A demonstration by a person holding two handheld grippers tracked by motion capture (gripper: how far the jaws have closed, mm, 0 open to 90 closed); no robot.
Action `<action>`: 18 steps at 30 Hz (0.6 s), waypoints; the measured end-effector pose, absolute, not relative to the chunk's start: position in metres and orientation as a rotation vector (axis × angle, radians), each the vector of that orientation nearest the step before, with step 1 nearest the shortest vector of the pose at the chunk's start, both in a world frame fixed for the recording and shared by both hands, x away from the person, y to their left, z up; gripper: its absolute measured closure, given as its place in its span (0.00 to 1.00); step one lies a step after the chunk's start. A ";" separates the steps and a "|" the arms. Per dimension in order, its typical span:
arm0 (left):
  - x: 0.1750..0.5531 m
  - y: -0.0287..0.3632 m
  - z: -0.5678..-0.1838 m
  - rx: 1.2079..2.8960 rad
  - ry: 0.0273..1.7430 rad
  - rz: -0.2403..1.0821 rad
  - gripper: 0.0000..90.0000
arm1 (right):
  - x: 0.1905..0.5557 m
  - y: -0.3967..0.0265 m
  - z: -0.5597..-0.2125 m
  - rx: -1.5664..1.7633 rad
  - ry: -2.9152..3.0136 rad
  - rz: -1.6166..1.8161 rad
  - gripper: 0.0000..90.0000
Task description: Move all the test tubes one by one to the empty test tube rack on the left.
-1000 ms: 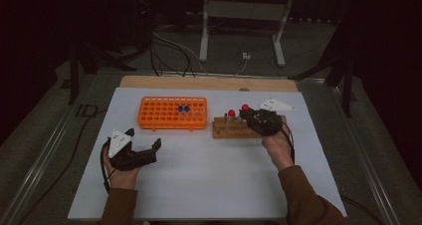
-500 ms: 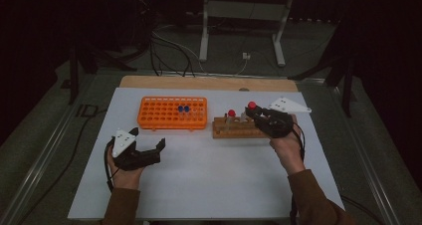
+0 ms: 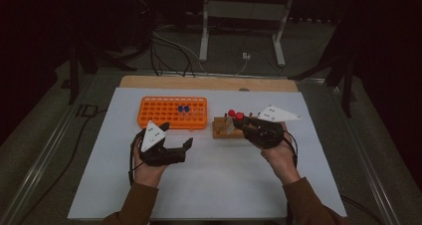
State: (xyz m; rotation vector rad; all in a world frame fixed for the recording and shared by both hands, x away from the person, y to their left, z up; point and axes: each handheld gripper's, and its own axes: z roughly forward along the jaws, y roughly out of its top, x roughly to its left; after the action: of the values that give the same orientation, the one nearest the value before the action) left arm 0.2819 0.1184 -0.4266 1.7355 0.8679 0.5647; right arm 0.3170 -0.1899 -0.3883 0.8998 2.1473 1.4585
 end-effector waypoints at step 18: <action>0.290 0.068 -0.424 1.851 0.734 0.455 0.43 | 0.306 -0.153 -0.391 0.813 2.277 1.530 0.83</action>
State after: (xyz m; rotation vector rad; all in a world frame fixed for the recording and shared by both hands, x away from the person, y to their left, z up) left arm 0.2905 0.0677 -0.4241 1.8514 0.7337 0.4555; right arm 0.3056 -0.1527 -0.3909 0.8130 2.2769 1.5296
